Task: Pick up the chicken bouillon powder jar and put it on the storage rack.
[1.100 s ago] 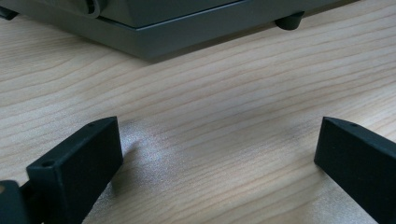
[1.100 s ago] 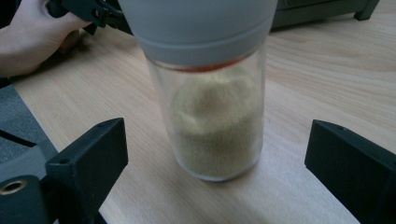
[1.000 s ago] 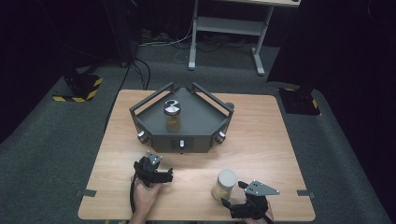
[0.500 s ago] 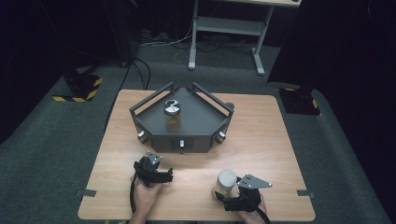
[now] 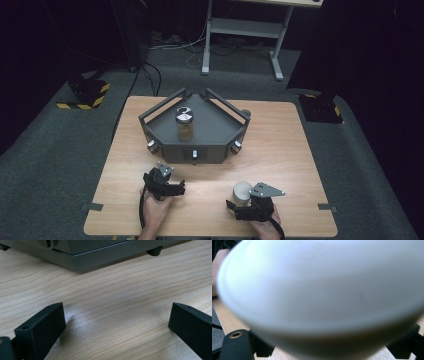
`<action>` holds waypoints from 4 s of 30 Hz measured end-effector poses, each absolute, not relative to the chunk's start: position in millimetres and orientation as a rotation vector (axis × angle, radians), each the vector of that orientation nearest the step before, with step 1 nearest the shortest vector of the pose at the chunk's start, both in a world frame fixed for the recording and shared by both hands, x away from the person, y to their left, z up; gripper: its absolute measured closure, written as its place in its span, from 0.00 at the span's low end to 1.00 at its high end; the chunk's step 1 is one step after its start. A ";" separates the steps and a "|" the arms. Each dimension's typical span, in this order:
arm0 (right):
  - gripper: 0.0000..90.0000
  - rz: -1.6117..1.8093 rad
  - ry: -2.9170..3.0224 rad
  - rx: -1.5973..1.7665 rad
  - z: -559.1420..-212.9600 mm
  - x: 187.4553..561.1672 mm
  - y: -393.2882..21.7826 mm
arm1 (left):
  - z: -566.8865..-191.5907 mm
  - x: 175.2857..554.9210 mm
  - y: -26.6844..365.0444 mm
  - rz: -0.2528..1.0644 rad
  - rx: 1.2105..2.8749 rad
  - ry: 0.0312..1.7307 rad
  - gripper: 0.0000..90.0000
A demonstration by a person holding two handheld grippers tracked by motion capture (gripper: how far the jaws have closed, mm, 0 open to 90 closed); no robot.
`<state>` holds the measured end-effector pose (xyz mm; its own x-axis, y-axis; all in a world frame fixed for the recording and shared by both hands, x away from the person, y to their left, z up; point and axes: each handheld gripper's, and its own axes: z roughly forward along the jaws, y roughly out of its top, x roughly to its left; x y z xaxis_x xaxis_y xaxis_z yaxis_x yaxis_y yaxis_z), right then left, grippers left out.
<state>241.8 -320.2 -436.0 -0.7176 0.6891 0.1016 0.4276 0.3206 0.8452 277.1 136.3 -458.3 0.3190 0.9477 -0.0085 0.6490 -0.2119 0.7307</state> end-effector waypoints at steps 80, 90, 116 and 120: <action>0.36 1.298 2.305 0.917 -368.0 270.3 -317.6 | -458.3 277.1 136.0 0.602 1.950 1.407 0.01; 0.36 1.304 2.334 0.871 -341.7 290.0 -311.6 | -458.3 277.1 136.0 0.602 1.951 1.407 0.01; 0.36 1.308 2.348 0.804 -282.8 334.4 -289.6 | -458.3 277.1 135.9 0.603 1.951 1.406 0.01; 0.36 1.303 2.352 0.787 -274.7 342.3 -282.0 | -458.2 277.1 135.9 0.602 1.951 1.406 0.01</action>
<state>342.3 -282.0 -274.7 -0.7892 0.6135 -0.0265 0.3029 0.4265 0.8523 277.1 135.9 -458.2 0.3189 0.9478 -0.0067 0.6491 -0.2132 0.7302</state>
